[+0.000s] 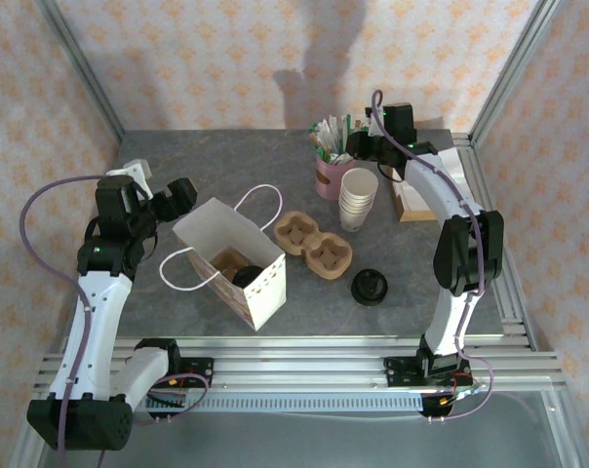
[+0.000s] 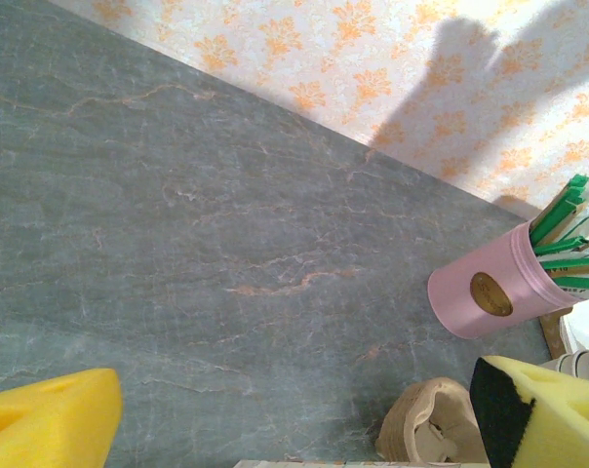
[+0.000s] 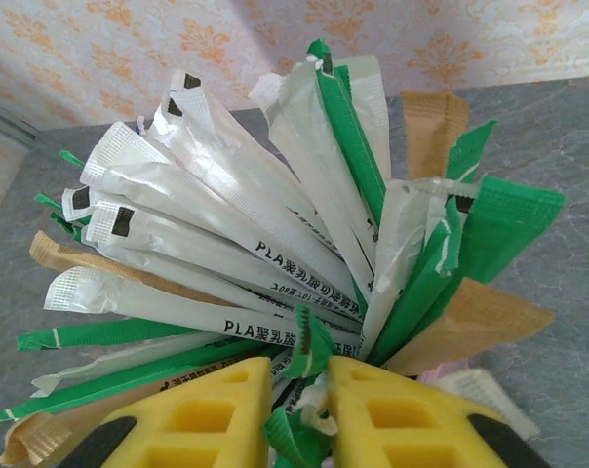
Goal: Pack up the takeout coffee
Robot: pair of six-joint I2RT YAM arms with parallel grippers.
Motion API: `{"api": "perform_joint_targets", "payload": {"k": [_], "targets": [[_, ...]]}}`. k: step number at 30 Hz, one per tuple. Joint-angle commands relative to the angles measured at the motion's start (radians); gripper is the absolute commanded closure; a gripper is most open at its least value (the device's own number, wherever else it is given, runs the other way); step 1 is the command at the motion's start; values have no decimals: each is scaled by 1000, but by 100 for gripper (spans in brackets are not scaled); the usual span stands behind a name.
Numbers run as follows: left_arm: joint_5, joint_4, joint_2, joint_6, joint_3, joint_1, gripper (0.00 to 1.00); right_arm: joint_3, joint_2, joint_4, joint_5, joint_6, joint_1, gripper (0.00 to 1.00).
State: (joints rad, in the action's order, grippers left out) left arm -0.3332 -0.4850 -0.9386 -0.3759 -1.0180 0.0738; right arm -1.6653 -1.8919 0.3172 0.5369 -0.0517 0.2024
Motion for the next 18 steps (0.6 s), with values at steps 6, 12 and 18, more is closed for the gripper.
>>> {"api": "perform_joint_targets", "payload": {"k": [6, 12, 18], "targets": [[-8, 5, -4, -9, -3, 6, 7, -33, 20, 8, -56, 20, 4, 84], [-7, 4, -3, -9, -4, 6, 7, -36, 48, -17, -57, -4, 5, 86], [-6, 4, -5, -8, -2, 7, 7, -48, 63, -10, -81, -6, 5, 86]]}}
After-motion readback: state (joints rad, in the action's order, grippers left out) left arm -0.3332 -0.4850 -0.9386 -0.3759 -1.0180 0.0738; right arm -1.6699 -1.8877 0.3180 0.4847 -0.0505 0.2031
